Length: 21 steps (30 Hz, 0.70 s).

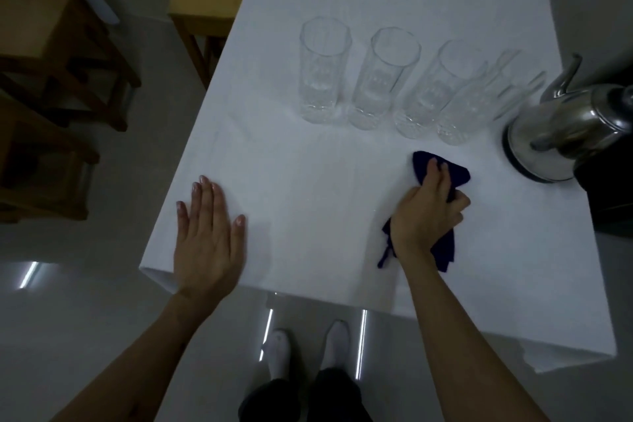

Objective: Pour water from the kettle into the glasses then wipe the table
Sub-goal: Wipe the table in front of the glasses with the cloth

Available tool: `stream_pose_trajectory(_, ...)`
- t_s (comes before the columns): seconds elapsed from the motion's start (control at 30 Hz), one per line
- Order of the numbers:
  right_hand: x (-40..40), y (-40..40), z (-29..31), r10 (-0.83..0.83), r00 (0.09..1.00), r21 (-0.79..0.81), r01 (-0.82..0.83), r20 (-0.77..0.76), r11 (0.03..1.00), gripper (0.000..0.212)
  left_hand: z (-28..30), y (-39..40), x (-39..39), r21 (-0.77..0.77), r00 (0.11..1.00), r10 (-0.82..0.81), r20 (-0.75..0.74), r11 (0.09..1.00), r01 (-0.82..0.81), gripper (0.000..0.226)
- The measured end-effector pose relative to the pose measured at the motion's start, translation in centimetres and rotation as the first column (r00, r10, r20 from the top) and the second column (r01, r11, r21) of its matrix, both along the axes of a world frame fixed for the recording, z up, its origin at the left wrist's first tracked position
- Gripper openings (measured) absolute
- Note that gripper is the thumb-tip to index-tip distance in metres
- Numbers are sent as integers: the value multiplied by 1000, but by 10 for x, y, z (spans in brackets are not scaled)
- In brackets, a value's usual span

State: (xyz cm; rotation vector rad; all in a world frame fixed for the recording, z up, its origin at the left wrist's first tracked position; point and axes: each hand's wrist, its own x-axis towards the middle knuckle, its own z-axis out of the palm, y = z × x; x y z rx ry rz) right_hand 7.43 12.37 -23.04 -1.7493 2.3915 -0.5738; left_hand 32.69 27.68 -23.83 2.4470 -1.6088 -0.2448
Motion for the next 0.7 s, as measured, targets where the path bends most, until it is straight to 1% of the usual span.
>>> stream_pose_trajectory(0.07,29,-1,1,79,997,8,-79,11,997,56,0,1,1,-8,1000,-3,-7,1000,3,66)
stream_pose_trajectory(0.13,55,-1,2,193,981,10,-193,17,981,57,1,0,1,-14,1000,0,-20,1000,-1,67)
stream_pose_trajectory(0.2,75,-1,3,312,949,22,-313,29,949,57,2,0,0,-12,1000,3,-21,1000,-3,66)
stream_pose_trajectory(0.27,89,-1,5,444,894,11,-445,53,895,56,2,1,1,-5,1000,3,-20,1000,-3,66)
stream_pose_trajectory(0.3,94,-1,5,518,853,0,-519,65,855,55,2,1,1,-3,1000,4,-22,1000,-4,65)
stream_pose_trajectory(0.37,102,-1,6,670,736,-22,-672,99,741,53,2,1,1,-1,999,4,-37,1000,-4,65)
stream_pose_trajectory(0.47,98,6,8,862,489,-67,-863,136,501,50,1,1,1,-6,998,-3,-55,1000,2,64)
stream_pose_trajectory(0.53,85,16,7,940,333,-63,-939,80,338,48,1,2,2,-4,998,-7,-58,1000,7,64)
stream_pose_trajectory(0.57,76,22,6,962,270,-58,-961,32,271,46,0,2,3,-4,998,-9,-55,1000,8,63)
stream_pose_trajectory(0.6,66,26,5,975,222,-56,-974,-18,220,43,0,2,4,-3,999,-10,-49,1000,9,63)
stream_pose_trajectory(0.63,55,28,3,979,195,-59,-980,-62,192,40,0,2,4,-2,999,-11,-46,1000,11,63)
stream_pose_trajectory(0.67,43,28,2,976,197,-66,-979,-96,191,38,-1,3,4,-3,999,-11,-48,1000,11,63)
stream_pose_trajectory(0.7,31,27,1,966,231,-78,-972,-117,223,38,-1,3,4,-5,999,-11,-51,1000,11,63)
